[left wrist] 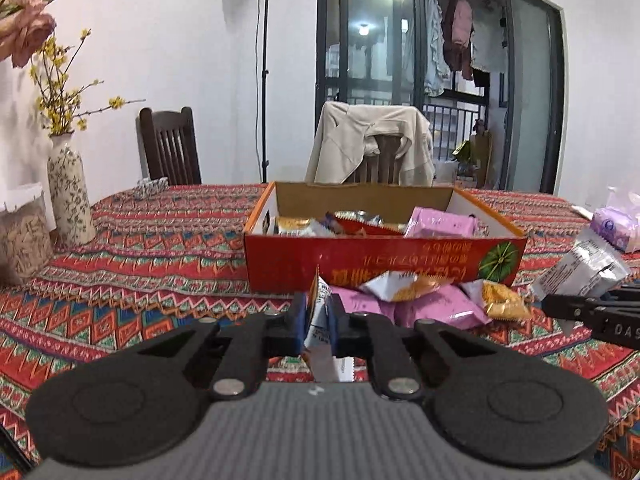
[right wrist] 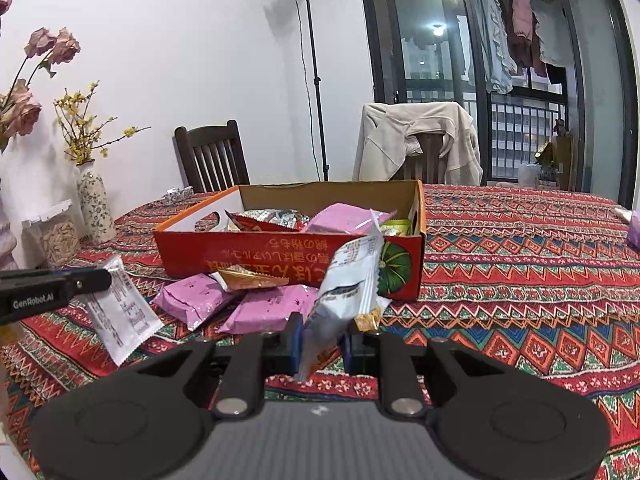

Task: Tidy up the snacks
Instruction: 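Carry both white packets over the box and open both grippers to drop them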

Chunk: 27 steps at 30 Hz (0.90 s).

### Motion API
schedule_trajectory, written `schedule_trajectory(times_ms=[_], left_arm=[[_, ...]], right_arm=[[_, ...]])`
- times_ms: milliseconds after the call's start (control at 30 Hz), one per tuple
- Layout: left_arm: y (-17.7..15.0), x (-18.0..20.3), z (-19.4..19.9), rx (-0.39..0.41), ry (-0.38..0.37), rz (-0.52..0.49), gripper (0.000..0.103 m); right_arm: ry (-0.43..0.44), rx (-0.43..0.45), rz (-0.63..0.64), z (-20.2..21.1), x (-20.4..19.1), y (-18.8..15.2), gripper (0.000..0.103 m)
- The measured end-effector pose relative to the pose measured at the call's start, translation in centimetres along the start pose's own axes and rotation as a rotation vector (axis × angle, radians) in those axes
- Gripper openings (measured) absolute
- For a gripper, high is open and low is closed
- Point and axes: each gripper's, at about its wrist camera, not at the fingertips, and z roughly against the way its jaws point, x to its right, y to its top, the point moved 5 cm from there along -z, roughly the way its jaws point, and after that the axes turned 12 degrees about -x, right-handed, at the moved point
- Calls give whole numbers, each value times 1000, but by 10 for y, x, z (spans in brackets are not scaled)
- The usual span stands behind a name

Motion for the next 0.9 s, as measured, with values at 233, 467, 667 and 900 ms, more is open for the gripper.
schedule_trajectory(times_ms=[233,467,667,900], left_arm=[[38,5,8,81,-20,-16,12],[89,16,-5,156,-60,-22,12],[125,24,-38,171,-79,-19,12],[139,18,-90,118,-88,27,12]], right_arm=[[4,35,14,-1,-3,26,18],[-6,72,24,-17,1,74,19],[-20,80,71,-48,-7,117,18],[-17,75,87,-95,-16,150,18]])
